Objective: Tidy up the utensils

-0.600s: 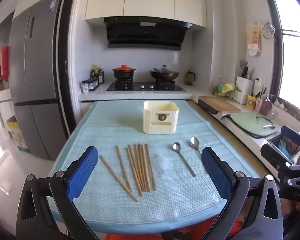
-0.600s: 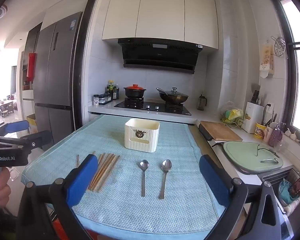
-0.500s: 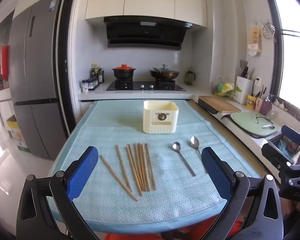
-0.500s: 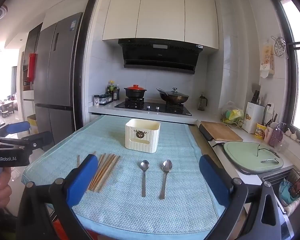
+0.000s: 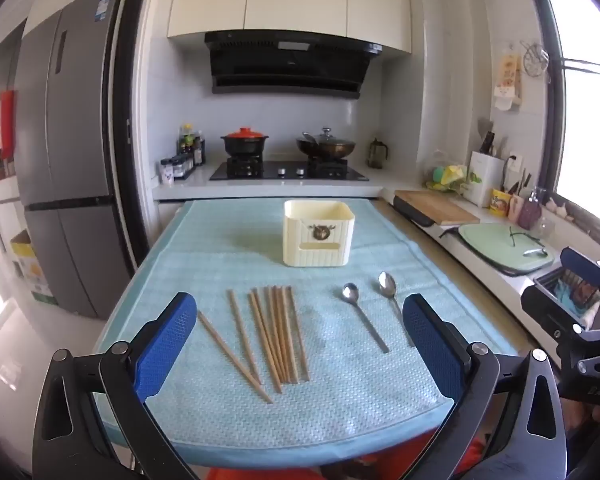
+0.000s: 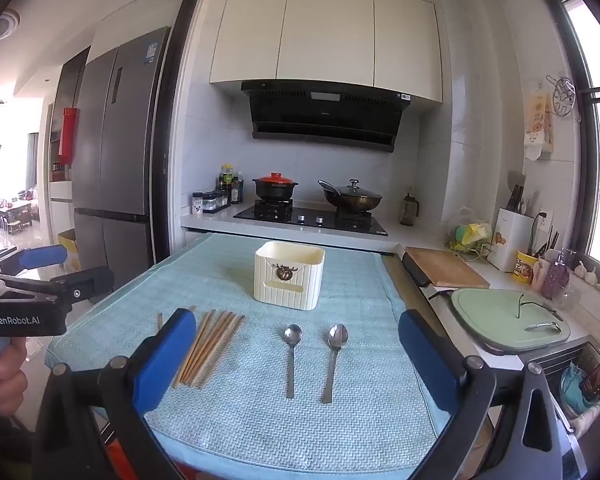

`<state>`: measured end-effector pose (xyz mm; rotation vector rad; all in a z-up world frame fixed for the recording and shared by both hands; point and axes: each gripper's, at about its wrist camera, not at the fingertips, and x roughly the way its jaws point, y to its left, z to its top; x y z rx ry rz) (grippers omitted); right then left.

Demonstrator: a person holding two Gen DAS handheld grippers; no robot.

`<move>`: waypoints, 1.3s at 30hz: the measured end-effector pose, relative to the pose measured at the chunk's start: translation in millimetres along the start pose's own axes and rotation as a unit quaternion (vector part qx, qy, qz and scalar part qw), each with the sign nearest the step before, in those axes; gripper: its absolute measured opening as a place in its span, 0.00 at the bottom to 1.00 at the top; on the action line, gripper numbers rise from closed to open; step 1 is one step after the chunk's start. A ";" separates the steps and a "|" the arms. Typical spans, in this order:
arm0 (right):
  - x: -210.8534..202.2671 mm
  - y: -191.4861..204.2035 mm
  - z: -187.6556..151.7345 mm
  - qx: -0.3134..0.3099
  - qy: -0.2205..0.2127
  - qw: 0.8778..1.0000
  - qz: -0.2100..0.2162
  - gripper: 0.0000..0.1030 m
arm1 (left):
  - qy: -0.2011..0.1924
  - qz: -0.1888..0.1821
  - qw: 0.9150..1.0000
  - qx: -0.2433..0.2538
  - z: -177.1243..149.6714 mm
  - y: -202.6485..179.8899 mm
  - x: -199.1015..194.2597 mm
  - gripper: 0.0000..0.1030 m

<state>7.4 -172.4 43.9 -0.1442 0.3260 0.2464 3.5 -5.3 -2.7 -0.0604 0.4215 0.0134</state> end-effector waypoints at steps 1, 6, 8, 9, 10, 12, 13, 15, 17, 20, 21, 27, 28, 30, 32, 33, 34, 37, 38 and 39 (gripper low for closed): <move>0.1 -0.1 0.2 0.000 0.000 1.000 0.000 1.00 | 0.001 0.000 1.000 0.001 -0.1 -1.0 0.4 1.00; 1.4 -1.9 -0.2 0.002 0.001 1.000 0.003 1.00 | 0.006 0.000 1.000 0.000 0.4 0.6 2.4 1.00; 1.4 -1.0 -0.1 0.003 -0.001 1.000 0.001 1.00 | 0.005 0.001 1.000 -0.001 0.4 1.0 1.6 1.00; 1.5 -1.2 0.0 0.004 -0.001 1.000 0.001 1.00 | 0.005 0.001 1.000 0.000 -0.2 0.1 2.4 1.00; 1.6 -1.8 0.1 0.005 -0.002 1.000 0.001 1.00 | 0.006 0.000 1.000 0.000 0.3 0.3 2.4 1.00; 1.6 -1.8 0.1 0.005 -0.002 1.000 0.001 1.00 | 0.007 -0.001 1.000 0.001 0.3 0.2 2.7 1.00; 1.5 -1.8 -0.1 0.005 -0.002 1.000 0.001 1.00 | 0.008 -0.002 1.000 0.001 -0.1 0.4 3.2 1.00; 1.6 -1.5 -0.8 0.004 -0.001 1.000 0.001 1.00 | 0.010 -0.004 1.000 0.001 -0.1 0.9 4.0 1.00; 1.6 -1.7 -1.1 0.005 -0.001 1.000 0.002 1.00 | 0.011 -0.004 1.000 0.000 0.0 1.4 5.0 1.00; 1.9 -1.8 -1.5 0.006 -0.001 1.000 0.001 1.00 | 0.013 -0.005 1.000 -0.001 -0.7 1.8 5.4 1.00; 1.9 -2.0 -1.6 0.006 -0.001 1.000 0.001 1.00 | 0.014 -0.006 1.000 -0.001 -0.7 1.7 5.5 1.00; 3.5 -1.3 -3.1 0.005 0.002 1.000 0.003 1.00 | 0.016 -0.006 1.000 -0.001 -1.2 0.9 6.3 1.00; 4.1 -1.2 -3.5 0.006 0.003 1.000 0.004 1.00 | 0.017 -0.007 1.000 -0.001 -1.3 1.0 6.7 1.00; 5.8 -1.4 -4.7 0.008 0.005 1.000 0.006 1.00 | 0.020 -0.008 1.000 -0.002 -1.8 2.0 8.5 1.00; 6.7 -1.1 -5.7 0.007 0.007 1.000 0.006 1.00 | 0.023 -0.010 1.000 -0.004 -1.8 2.8 10.1 1.00; 6.9 -1.2 -6.5 0.007 0.007 1.000 0.007 1.00 | 0.024 -0.010 1.000 -0.004 -1.8 3.2 10.9 1.00; 7.3 -0.7 -6.9 0.007 0.008 1.000 0.007 1.00 | 0.026 -0.010 1.000 -0.005 -2.1 3.5 11.3 1.00; 8.2 -0.5 -6.2 0.007 0.010 1.000 0.009 1.00 | 0.028 -0.011 1.000 -0.006 -2.4 4.3 12.9 1.00; 8.3 -0.3 -6.0 0.007 0.011 1.000 0.010 1.00 | 0.029 -0.011 1.000 -0.007 -2.6 4.4 13.1 1.00; 8.4 0.1 -6.0 0.006 0.011 1.000 0.010 1.00 | 0.029 -0.011 0.999 -0.007 -2.3 4.5 13.3 1.00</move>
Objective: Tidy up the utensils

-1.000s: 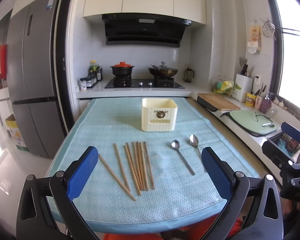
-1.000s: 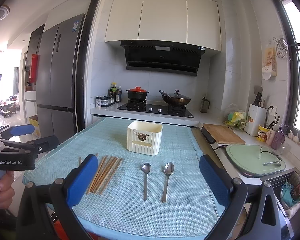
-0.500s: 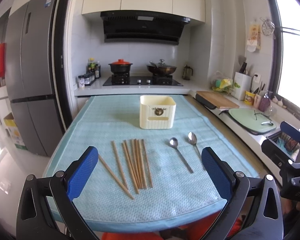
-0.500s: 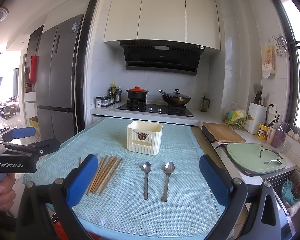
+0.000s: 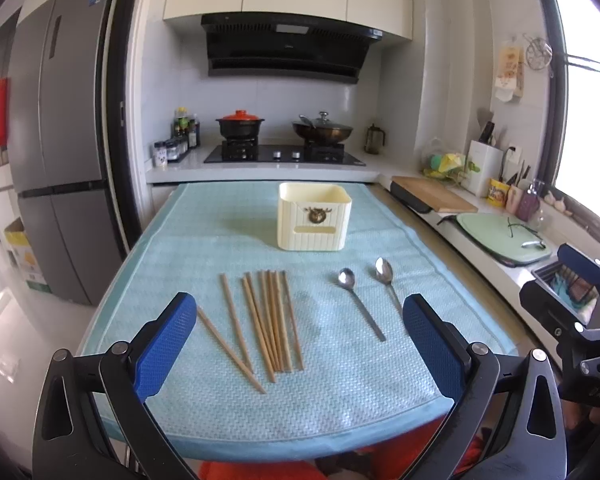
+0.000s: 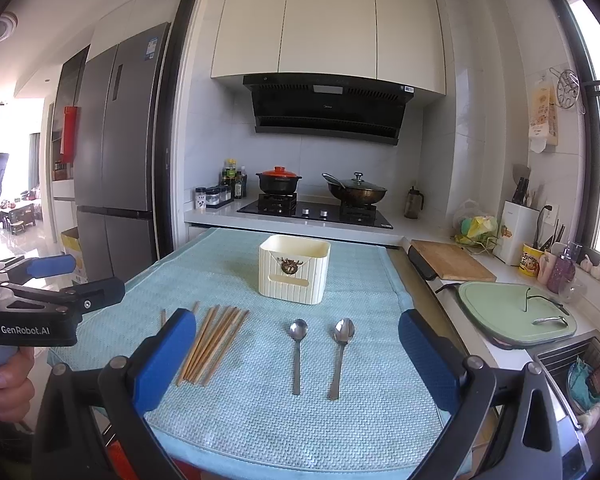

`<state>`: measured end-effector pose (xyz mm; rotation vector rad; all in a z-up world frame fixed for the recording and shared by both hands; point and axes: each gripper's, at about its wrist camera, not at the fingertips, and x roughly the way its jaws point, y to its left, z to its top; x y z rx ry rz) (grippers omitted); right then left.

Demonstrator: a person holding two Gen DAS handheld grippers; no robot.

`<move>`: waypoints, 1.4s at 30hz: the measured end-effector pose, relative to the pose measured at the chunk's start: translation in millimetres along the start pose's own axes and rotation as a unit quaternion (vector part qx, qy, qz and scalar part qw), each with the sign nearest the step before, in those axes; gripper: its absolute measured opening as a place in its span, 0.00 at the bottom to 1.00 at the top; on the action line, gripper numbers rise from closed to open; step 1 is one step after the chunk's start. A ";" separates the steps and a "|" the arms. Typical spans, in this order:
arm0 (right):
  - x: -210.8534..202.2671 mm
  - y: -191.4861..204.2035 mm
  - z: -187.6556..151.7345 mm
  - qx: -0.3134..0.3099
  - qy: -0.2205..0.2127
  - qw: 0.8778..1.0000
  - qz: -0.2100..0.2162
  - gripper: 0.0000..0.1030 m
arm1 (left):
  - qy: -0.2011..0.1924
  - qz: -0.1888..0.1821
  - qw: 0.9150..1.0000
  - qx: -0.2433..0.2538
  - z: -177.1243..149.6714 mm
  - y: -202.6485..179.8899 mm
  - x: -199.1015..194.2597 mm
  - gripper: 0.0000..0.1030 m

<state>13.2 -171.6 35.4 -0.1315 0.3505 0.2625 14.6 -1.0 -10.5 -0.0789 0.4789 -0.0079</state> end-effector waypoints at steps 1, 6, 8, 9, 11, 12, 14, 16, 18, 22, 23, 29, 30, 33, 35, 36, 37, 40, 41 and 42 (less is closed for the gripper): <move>-0.1 0.2 0.0 0.000 0.000 1.000 0.001 1.00 | 0.000 0.000 1.000 0.000 -0.6 0.2 0.1 1.00; 1.1 -0.3 0.6 0.000 0.002 1.000 0.003 1.00 | 0.002 -0.002 1.000 0.000 -1.3 -0.2 0.7 1.00; 1.3 -0.3 0.2 0.000 0.003 1.000 0.003 1.00 | 0.003 -0.003 1.000 -0.001 -2.0 -0.1 1.6 1.00; 1.4 -0.3 0.0 0.000 0.003 1.000 0.003 1.00 | 0.004 -0.004 1.000 -0.001 -2.3 0.2 2.2 1.00; 1.4 -0.1 -0.1 0.000 0.002 1.000 0.003 1.00 | 0.005 -0.004 1.000 -0.001 -2.4 -0.2 3.0 1.00; 1.5 0.0 -0.2 0.000 0.002 1.000 0.003 1.00 | 0.006 -0.004 1.000 -0.001 -2.5 -0.3 3.2 1.00; 1.9 -0.1 0.0 0.000 0.004 1.000 0.003 1.00 | 0.006 -0.004 1.000 -0.001 -2.7 -0.4 3.3 1.00; 2.3 0.5 -0.2 0.000 0.005 1.000 0.004 1.00 | 0.005 -0.004 1.000 -0.001 -2.2 -0.3 3.4 1.00; 2.5 1.3 -0.6 0.000 0.005 1.000 0.005 1.00 | 0.006 -0.005 1.000 -0.001 -2.3 -0.2 3.5 1.00; 2.6 1.6 -0.5 0.000 0.006 1.000 0.005 1.00 | 0.008 -0.006 1.000 -0.002 -2.9 0.5 4.9 1.00; 2.9 1.7 -0.6 0.001 0.006 1.000 0.005 1.00 | 0.009 -0.006 1.000 -0.002 -3.3 0.4 5.2 1.00; 4.4 1.9 -1.3 0.002 0.010 1.000 0.008 1.00 | 0.010 -0.007 1.000 -0.003 -3.4 0.4 5.4 1.00; 4.5 1.6 -1.2 0.002 0.010 1.000 0.008 1.00 | 0.010 -0.007 1.000 -0.003 -3.2 0.4 5.2 1.00; 4.5 1.5 -1.2 0.001 0.009 1.000 0.007 1.00 | 0.010 -0.007 1.000 -0.003 -3.3 0.5 5.2 1.00; 5.3 1.0 -0.9 0.000 0.009 1.000 0.007 1.00 | 0.009 -0.007 1.000 -0.003 -3.5 0.2 4.9 1.00; 5.4 1.0 -1.0 0.001 0.009 1.000 0.007 1.00 | 0.009 -0.006 1.000 -0.002 -2.8 0.5 5.2 1.00; 5.3 1.1 -1.0 0.001 0.009 1.000 0.007 1.00 | 0.009 -0.006 1.000 -0.002 -2.2 0.5 5.3 1.00; 5.8 1.2 -1.0 0.001 0.009 1.000 0.007 1.00 | 0.008 -0.007 1.000 -0.002 -3.0 0.4 5.3 1.00; 4.9 0.9 -1.3 0.001 0.009 1.000 0.007 1.00 | 0.008 -0.007 1.000 -0.002 -3.2 0.3 5.5 1.00; 5.1 0.9 -1.4 0.001 0.009 1.000 0.007 1.00 | 0.008 -0.007 1.000 -0.002 -3.2 0.3 5.1 1.00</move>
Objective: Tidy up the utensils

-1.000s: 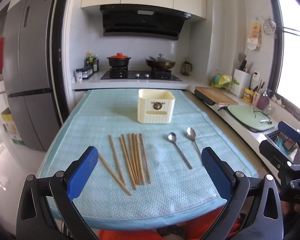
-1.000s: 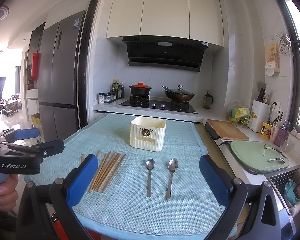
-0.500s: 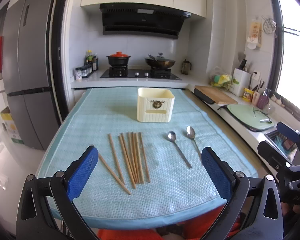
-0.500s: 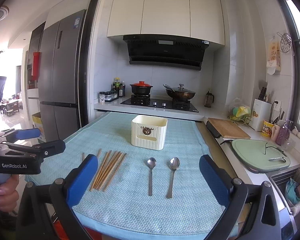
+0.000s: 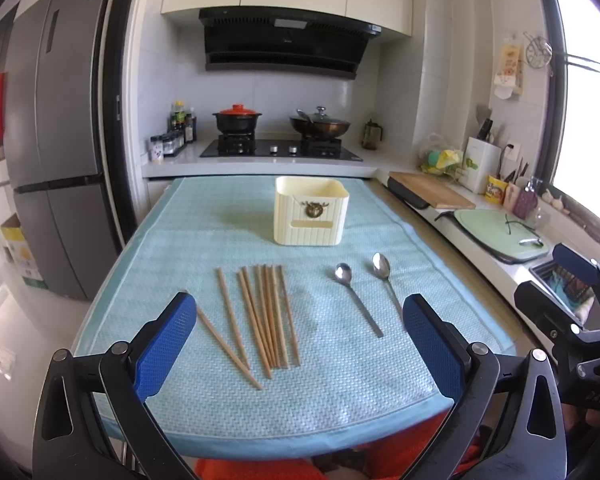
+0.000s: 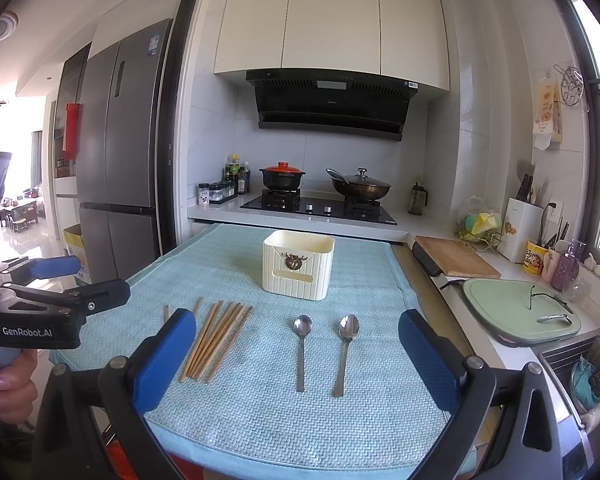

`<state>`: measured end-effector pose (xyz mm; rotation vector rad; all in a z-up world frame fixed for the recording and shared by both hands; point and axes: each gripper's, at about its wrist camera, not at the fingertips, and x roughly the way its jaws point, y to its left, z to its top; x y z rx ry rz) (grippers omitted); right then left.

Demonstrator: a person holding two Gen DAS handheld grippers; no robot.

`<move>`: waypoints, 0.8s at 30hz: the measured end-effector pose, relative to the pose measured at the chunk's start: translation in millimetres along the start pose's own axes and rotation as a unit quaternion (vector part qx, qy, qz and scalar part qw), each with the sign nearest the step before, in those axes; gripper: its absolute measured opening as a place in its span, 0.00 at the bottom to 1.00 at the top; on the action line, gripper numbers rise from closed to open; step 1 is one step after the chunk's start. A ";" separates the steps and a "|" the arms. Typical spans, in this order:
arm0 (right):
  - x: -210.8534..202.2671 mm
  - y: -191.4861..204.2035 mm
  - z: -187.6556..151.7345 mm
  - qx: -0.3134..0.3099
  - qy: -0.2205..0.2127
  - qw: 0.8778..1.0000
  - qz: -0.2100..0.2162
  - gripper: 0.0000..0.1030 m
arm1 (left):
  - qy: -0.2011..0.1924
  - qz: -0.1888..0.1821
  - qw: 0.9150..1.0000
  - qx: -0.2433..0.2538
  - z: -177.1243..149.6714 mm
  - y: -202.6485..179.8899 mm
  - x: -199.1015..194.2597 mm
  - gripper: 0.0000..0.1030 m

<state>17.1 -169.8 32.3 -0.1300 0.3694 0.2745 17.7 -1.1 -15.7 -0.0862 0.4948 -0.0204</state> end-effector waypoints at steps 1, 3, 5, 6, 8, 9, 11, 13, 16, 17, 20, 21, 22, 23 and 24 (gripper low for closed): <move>0.1 0.0 -0.1 0.000 0.000 1.000 -0.001 1.00 | 0.000 0.000 1.000 0.000 -0.2 -0.1 0.0 1.00; 0.7 -1.2 0.3 0.001 0.001 1.000 -0.002 1.00 | 0.001 0.000 1.000 0.000 -0.6 -0.6 0.0 1.00; 1.6 -2.1 0.3 0.002 0.002 1.000 -0.002 1.00 | 0.001 0.000 1.000 0.000 -0.5 -0.6 0.5 1.00; 2.4 -2.9 0.7 0.002 0.002 1.000 -0.003 1.00 | 0.002 0.000 1.000 0.000 -0.9 -0.9 0.6 1.00; 4.4 -3.8 1.1 0.002 0.003 1.000 -0.004 1.00 | 0.003 0.000 1.000 0.000 -1.4 -1.3 1.2 1.00; 5.1 -4.2 1.2 0.002 0.004 1.000 -0.003 1.00 | 0.003 0.000 1.000 0.000 -1.5 -1.0 1.7 1.00; 7.3 -4.4 1.5 0.002 0.005 1.000 -0.004 1.00 | 0.005 0.002 1.000 -0.001 -2.5 0.3 2.8 1.00; 9.7 -5.1 1.2 0.004 0.007 1.000 -0.005 1.00 | 0.008 0.004 1.000 -0.001 -0.5 0.7 5.6 1.00; 13.8 -6.6 -0.2 0.007 0.011 1.000 -0.008 1.00 | 0.012 0.005 1.000 -0.002 -0.3 2.0 8.9 1.00; 15.5 -6.4 -0.6 0.006 0.012 1.000 -0.009 1.00 | 0.013 0.006 1.000 -0.002 -0.7 2.1 9.8 1.00; 20.7 -5.2 -1.7 0.005 0.017 1.000 -0.010 1.00 | 0.018 0.009 1.000 -0.002 0.1 4.8 14.1 1.00; 22.6 -5.1 -2.0 0.005 0.019 1.000 -0.010 1.00 | 0.020 0.009 1.000 -0.003 -0.2 5.8 15.4 1.00; 24.1 -4.6 -2.2 0.004 0.021 1.000 -0.011 1.00 | 0.021 0.008 1.000 -0.004 -0.2 7.2 16.7 1.00; 25.7 -4.7 -2.5 0.004 0.023 1.000 -0.011 1.00 | 0.021 0.006 1.000 -0.006 -0.4 8.1 17.7 1.00; 26.9 -4.9 -2.9 0.003 0.024 1.000 -0.012 1.00 | 0.021 0.005 1.000 -0.007 -0.1 9.4 18.8 1.00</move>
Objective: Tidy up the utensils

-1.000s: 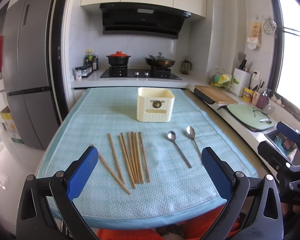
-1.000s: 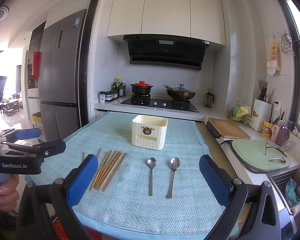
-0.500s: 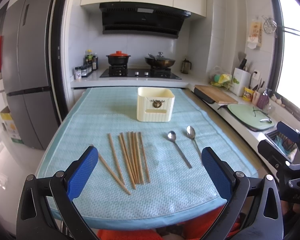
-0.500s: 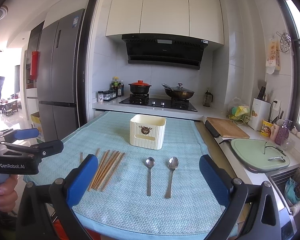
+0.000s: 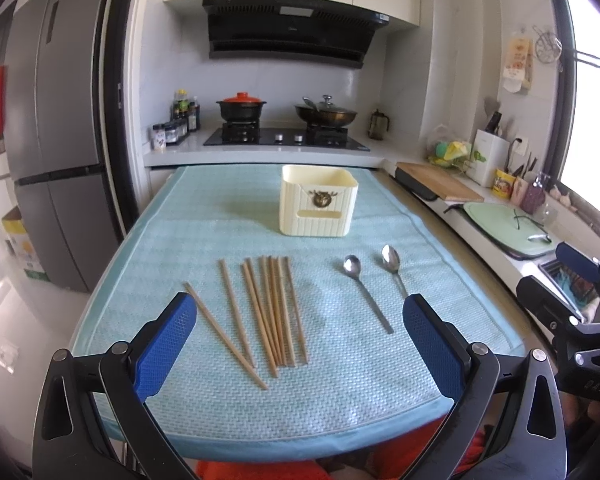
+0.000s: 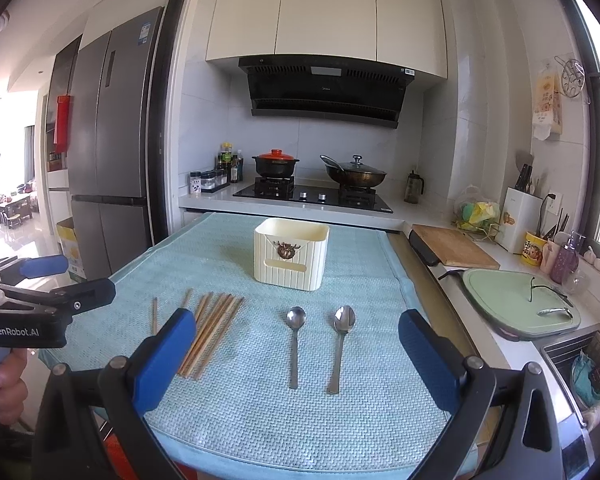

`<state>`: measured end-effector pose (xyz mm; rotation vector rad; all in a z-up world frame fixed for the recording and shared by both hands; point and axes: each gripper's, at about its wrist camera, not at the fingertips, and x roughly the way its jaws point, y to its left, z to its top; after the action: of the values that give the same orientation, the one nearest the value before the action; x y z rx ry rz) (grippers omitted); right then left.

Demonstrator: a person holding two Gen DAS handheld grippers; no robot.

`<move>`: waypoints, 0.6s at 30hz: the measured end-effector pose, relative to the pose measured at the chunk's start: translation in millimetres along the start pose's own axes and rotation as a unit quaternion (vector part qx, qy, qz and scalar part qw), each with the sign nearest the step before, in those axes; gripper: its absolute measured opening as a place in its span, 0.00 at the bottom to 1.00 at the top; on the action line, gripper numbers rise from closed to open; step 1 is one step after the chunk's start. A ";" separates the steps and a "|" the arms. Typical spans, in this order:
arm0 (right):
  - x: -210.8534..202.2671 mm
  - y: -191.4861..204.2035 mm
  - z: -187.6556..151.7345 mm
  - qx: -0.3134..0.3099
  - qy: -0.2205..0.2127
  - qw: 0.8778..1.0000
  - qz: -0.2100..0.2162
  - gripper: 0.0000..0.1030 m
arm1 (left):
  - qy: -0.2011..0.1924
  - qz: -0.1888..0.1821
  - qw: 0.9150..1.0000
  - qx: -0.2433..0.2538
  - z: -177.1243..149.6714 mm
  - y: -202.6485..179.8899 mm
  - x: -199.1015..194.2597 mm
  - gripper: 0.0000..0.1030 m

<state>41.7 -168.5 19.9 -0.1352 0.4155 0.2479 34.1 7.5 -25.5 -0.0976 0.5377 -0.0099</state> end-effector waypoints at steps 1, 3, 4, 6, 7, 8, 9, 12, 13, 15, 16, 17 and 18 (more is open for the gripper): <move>1.2 0.5 -0.3 -0.001 0.001 1.000 -0.001 1.00 | 0.000 0.000 1.000 -0.001 0.3 1.1 1.1 1.00; 4.5 1.5 -0.7 -0.003 0.003 1.000 -0.003 1.00 | 0.000 -0.002 1.000 -0.003 0.9 3.0 3.9 1.00; 6.2 1.7 -1.0 -0.004 0.004 1.000 -0.004 1.00 | 0.001 -0.004 1.000 -0.005 0.5 4.0 5.4 1.00; 9.7 2.3 -1.7 -0.005 0.008 1.000 -0.005 1.00 | 0.006 -0.004 1.000 -0.006 -0.5 6.1 9.1 1.00; 11.5 2.8 -1.7 -0.005 0.010 1.000 -0.004 1.00 | 0.010 -0.001 1.000 -0.005 -0.7 6.7 11.4 1.00; 12.9 2.9 -2.0 -0.005 0.010 1.000 -0.004 1.00 | 0.011 0.002 1.000 -0.004 -1.1 7.3 13.4 1.00; 14.0 2.8 -2.4 -0.004 0.011 1.000 -0.004 1.00 | 0.013 0.003 1.000 -0.004 -0.9 7.5 15.2 1.00; 17.8 1.8 -2.4 -0.004 0.012 1.000 -0.005 1.00 | 0.014 0.002 1.000 -0.010 -1.0 11.6 18.5 1.00; 19.2 2.1 -2.5 -0.004 0.012 1.000 -0.006 1.00 | 0.014 0.003 1.000 -0.012 -1.6 13.4 18.9 1.00; 21.6 1.7 -2.7 -0.004 0.012 1.000 -0.006 1.00 | 0.013 0.007 1.000 -0.015 -1.3 16.1 20.8 1.00; 21.7 1.9 -2.6 -0.004 0.013 1.000 -0.006 1.00 | 0.012 0.010 1.000 -0.016 -1.4 17.9 21.9 1.00; 22.0 2.0 -3.0 -0.003 0.013 1.000 -0.005 1.00 | 0.012 0.013 1.000 -0.017 -1.3 19.4 23.3 1.00; 22.9 1.8 -3.4 -0.003 0.013 1.000 -0.005 1.00 | 0.012 0.015 1.000 -0.017 -1.4 20.0 24.2 1.00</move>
<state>60.2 -162.6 7.2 -0.1461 0.4398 0.2381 53.9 26.5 -41.1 -0.1219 0.5633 0.0276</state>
